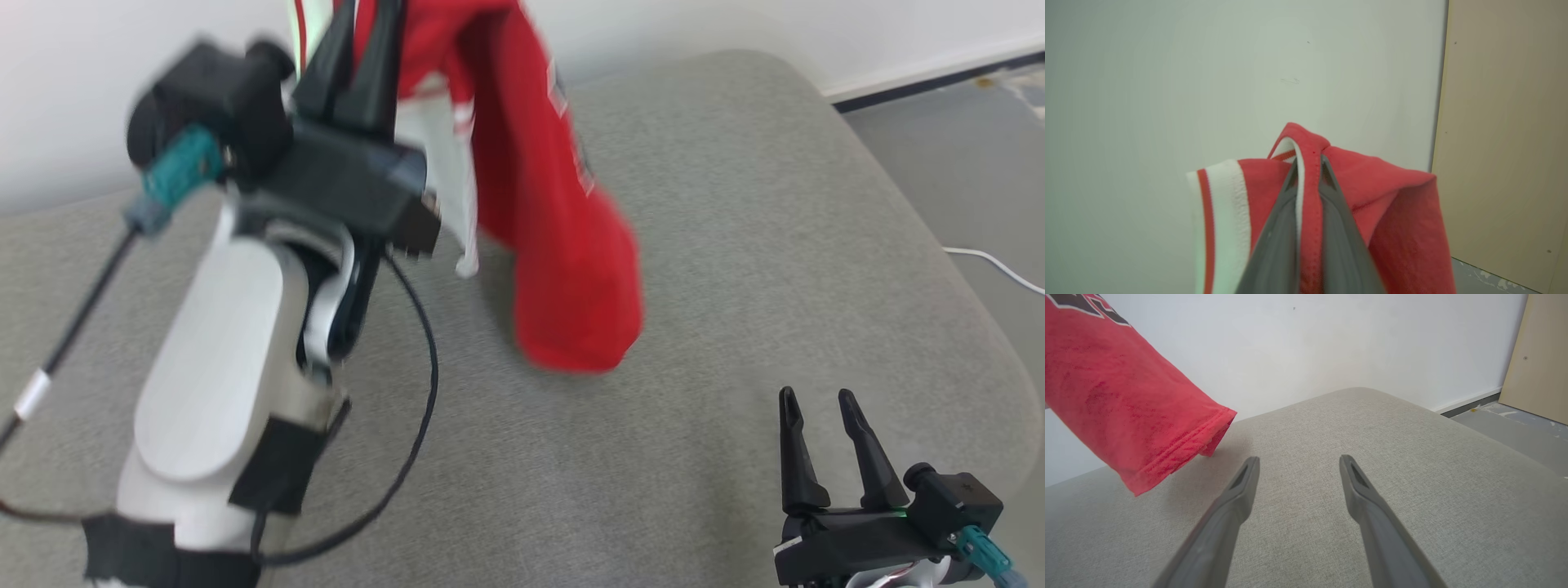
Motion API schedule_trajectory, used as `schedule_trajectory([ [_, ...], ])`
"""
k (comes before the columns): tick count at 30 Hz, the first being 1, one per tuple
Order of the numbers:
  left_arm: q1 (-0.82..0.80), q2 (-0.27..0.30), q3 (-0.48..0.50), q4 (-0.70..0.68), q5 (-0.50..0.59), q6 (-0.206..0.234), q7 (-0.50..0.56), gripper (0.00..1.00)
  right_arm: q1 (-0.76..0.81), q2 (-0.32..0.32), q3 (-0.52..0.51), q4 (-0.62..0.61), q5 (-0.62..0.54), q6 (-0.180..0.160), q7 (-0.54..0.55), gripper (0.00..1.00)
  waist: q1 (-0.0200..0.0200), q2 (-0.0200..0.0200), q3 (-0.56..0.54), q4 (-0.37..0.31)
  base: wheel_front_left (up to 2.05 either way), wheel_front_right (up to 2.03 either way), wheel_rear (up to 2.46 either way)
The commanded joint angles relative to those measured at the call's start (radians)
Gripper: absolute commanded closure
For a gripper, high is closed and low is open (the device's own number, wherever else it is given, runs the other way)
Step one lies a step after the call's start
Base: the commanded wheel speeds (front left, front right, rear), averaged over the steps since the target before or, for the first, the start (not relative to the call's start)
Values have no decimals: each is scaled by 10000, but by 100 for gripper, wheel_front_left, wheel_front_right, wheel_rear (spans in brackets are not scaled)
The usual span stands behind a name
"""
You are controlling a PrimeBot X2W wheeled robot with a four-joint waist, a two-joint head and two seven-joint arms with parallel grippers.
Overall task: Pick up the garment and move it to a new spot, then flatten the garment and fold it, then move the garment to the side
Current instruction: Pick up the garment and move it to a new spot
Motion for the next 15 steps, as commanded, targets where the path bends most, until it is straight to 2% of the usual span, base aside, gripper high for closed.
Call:
schedule_trajectory([
  [1,226,39,78,5,-110,74,-85,100,88,-6,-16,-37,-63,-21,-5,0,1,0,37,-199,0,0,0],
  [5,1526,238,222,103,-207,330,-298,100,60,-2,-130,-97,-176,-21,-5,0,1,0,123,-59,0,0,0],
  [15,4929,954,861,495,-628,833,-1035,100,-63,-9,-134,-18,-538,-21,-5,0,1,0,16,826,0,0,0],
])
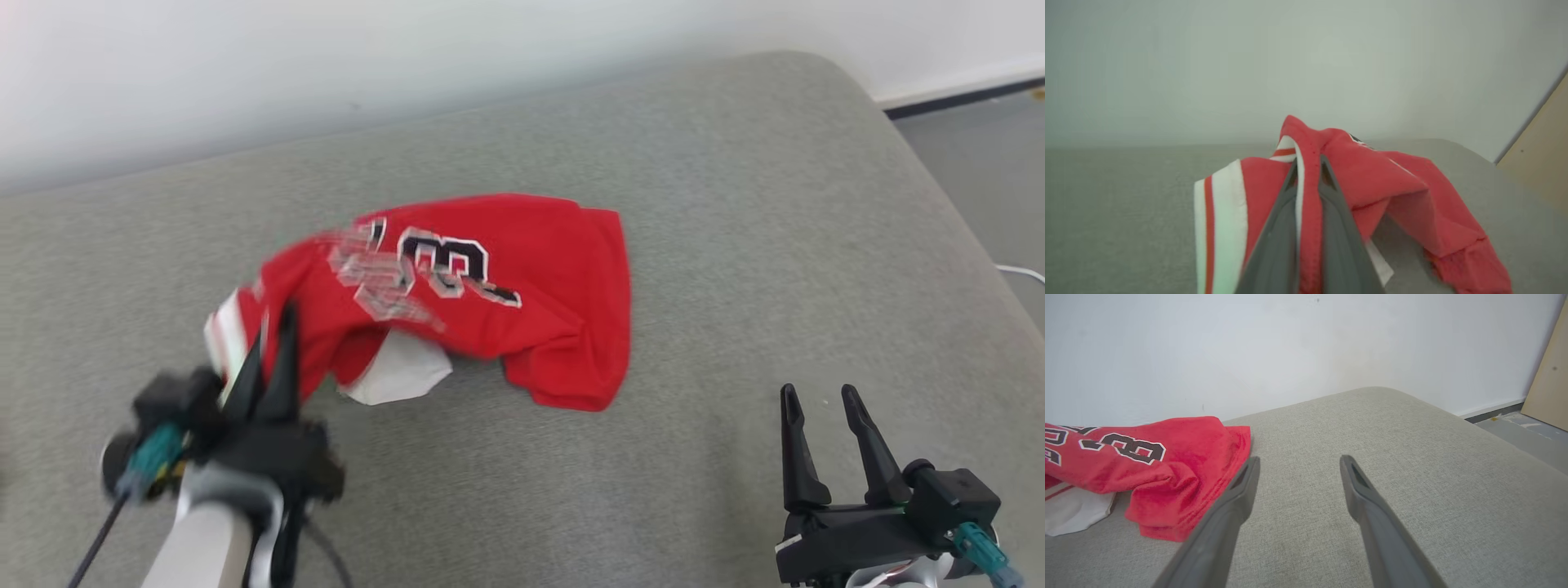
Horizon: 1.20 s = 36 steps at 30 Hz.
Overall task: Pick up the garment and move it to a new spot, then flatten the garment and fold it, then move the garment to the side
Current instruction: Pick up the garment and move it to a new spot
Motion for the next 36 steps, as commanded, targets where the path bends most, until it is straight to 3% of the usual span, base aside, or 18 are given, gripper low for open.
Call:
schedule_trajectory([
  [1,218,60,90,-7,-117,38,-112,100,-11,-11,5,6,-69,-21,-5,0,0,0,-101,271,0,0,0],
  [5,1117,227,318,180,-297,89,-315,100,11,-11,120,82,-194,-21,-5,0,0,0,-235,539,0,0,0],
  [6,1248,257,385,218,-349,103,-387,70,6,-11,173,96,-223,-21,-5,0,0,0,-268,580,0,0,0],
  [7,1352,295,437,281,-364,94,-453,15,-1,-12,218,112,-248,-21,-6,0,0,0,-311,620,0,0,0],
  [8,1442,291,473,330,-399,109,-519,0,-2,-14,248,127,-274,-21,-6,0,0,0,-363,657,0,0,0],
  [25,2356,282,1104,-1504,751,357,-1073,0,508,-12,264,-152,-536,-21,38,0,0,0,-1519,1494,0,0,0],
  [36,3526,468,1464,-2275,1191,-217,-1078,0,938,-12,17,-519,-611,-21,228,0,0,0,-1793,2013,0,0,0],
])
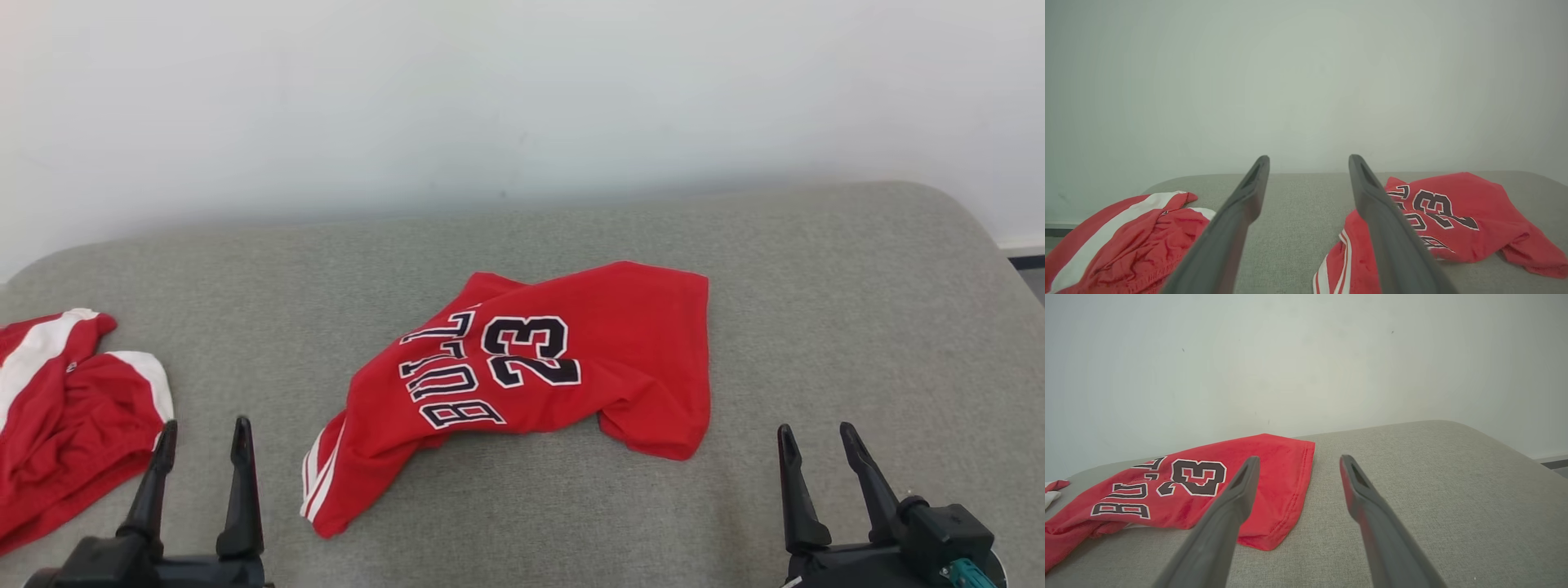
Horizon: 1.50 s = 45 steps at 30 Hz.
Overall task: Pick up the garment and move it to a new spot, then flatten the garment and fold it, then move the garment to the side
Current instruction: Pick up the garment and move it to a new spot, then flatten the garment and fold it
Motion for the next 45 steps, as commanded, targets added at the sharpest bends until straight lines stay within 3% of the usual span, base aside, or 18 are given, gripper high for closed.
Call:
schedule_trajectory([
  [1,239,5,41,-70,105,-90,-31,0,126,-13,-45,-54,-24,-21,19,0,1,0,-81,169,0,0,0],
  [14,567,-446,112,422,306,-665,-32,0,401,-14,-228,20,-23,-21,78,0,1,0,60,630,0,0,0],
  [45,612,-1176,1313,407,1471,-957,-33,0,228,-14,-345,423,-32,-21,34,0,1,0,131,604,0,0,0],
])
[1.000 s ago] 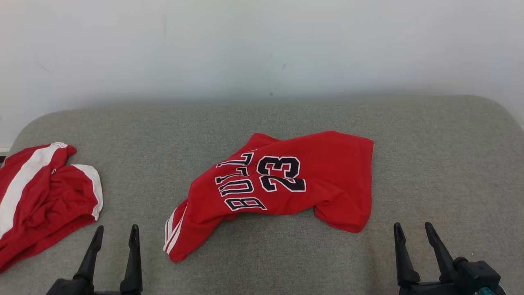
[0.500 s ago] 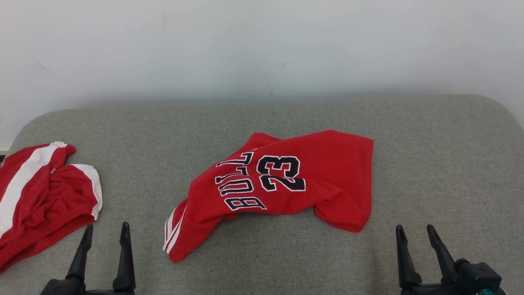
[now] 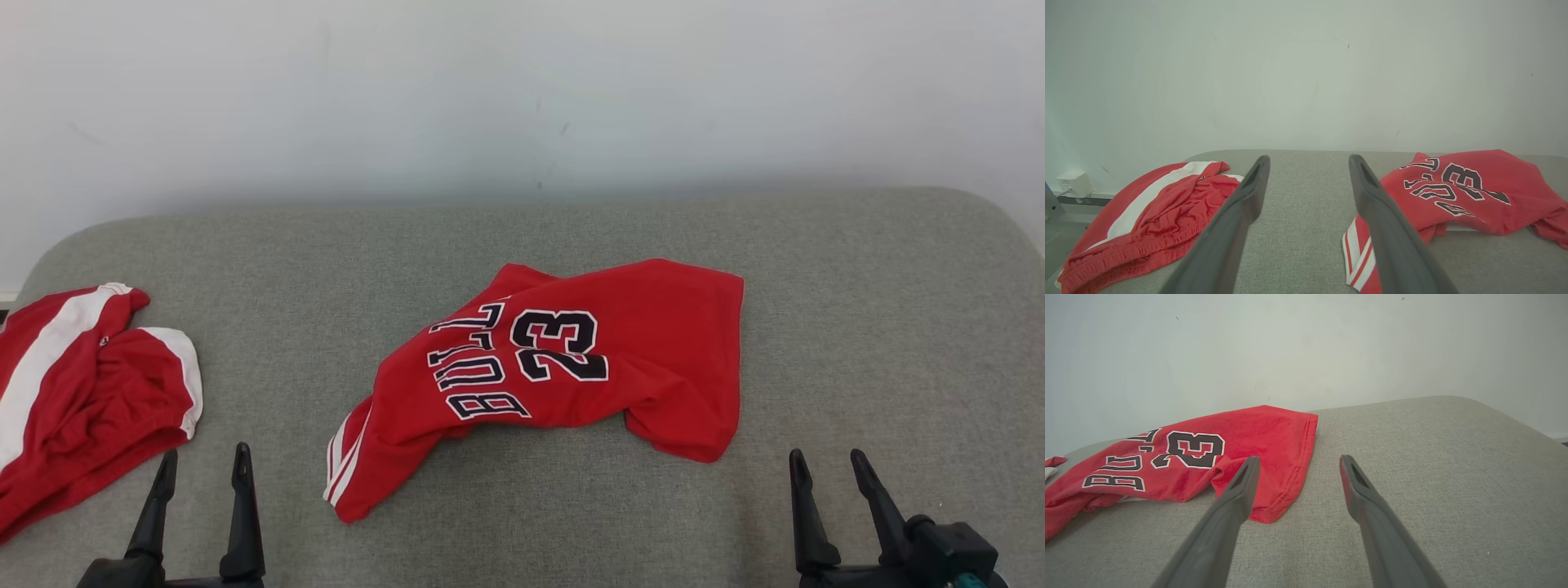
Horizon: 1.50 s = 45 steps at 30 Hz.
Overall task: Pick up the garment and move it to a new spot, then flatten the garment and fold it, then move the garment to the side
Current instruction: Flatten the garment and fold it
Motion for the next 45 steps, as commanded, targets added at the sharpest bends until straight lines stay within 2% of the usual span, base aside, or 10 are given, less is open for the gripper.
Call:
schedule_trajectory([
  [1,72,-44,36,3,18,-21,-33,0,-137,-14,-38,2,0,-21,8,0,0,0,19,6,0,0,0],
  [8,-183,-229,-14,58,175,-103,-33,0,-834,-52,-11,105,-315,-22,231,0,0,0,178,187,0,0,0],
  [15,-460,-387,-150,105,285,-198,-33,0,-2197,-450,97,962,-346,-22,606,0,0,0,502,543,0,0,0],
  [26,-1052,-481,-261,338,347,-338,-33,0,-4017,-707,-178,3883,-311,-22,1493,0,0,0,1146,1107,0,0,0],
  [33,-1202,-528,-206,409,386,-348,-33,0,-4431,-517,-313,5560,-304,-22,1645,0,0,0,1329,1240,0,0,0],
  [38,-1316,-526,-132,488,363,-380,-33,0,-4456,-300,-128,6265,-167,-22,1619,0,0,0,1365,1225,0,0,0],
  [39,-1321,-531,-123,504,362,-388,-33,0,-4457,-233,-26,6410,-94,-20,1614,4,0,0,1362,1204,0,0,0],
  [40,-1311,-535,-106,523,367,-391,-33,0,-4466,-189,67,6531,-11,-9,1593,69,0,0,1350,1178,0,0,0],
  [41,-1305,-538,-94,536,373,-394,-33,0,-4502,-165,133,6641,53,1,1540,100,0,0,1342,1151,0,0,0],
  [45,-1223,-552,-27,542,389,-411,-34,0,-4763,-347,193,6717,257,-11,935,100,0,0,1240,966,0,0,0],
])
